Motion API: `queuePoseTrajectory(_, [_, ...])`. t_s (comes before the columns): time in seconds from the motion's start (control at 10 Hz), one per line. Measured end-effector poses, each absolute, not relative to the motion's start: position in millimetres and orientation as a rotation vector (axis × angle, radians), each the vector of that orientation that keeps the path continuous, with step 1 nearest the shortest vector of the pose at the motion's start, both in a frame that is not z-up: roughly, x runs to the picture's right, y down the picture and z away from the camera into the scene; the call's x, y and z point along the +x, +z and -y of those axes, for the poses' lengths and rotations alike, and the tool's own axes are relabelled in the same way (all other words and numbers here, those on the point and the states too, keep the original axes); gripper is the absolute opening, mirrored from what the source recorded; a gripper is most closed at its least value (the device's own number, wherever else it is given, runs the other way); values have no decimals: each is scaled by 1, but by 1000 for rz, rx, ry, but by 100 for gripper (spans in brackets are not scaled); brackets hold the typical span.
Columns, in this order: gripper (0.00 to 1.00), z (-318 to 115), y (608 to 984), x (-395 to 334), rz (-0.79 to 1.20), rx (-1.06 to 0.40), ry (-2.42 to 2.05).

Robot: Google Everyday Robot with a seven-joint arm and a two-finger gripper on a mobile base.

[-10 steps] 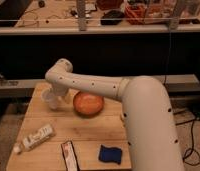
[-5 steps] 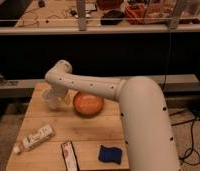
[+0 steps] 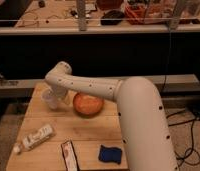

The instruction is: Pick up the ceramic cup

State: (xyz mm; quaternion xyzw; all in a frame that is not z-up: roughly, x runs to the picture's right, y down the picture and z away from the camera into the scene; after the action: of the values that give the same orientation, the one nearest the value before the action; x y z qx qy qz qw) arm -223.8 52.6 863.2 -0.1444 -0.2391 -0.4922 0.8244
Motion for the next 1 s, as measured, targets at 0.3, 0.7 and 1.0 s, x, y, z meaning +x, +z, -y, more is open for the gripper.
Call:
queuePoseTrajectory(0.3, [70, -57, 867, -225, 511, -311, -1053])
queuePoseTrajectory(0.7, [30, -59, 871, -222, 510, -317, -1054])
queuePoseTrajectory(1.0, [3, -54, 869, -218, 508, -322, -1054])
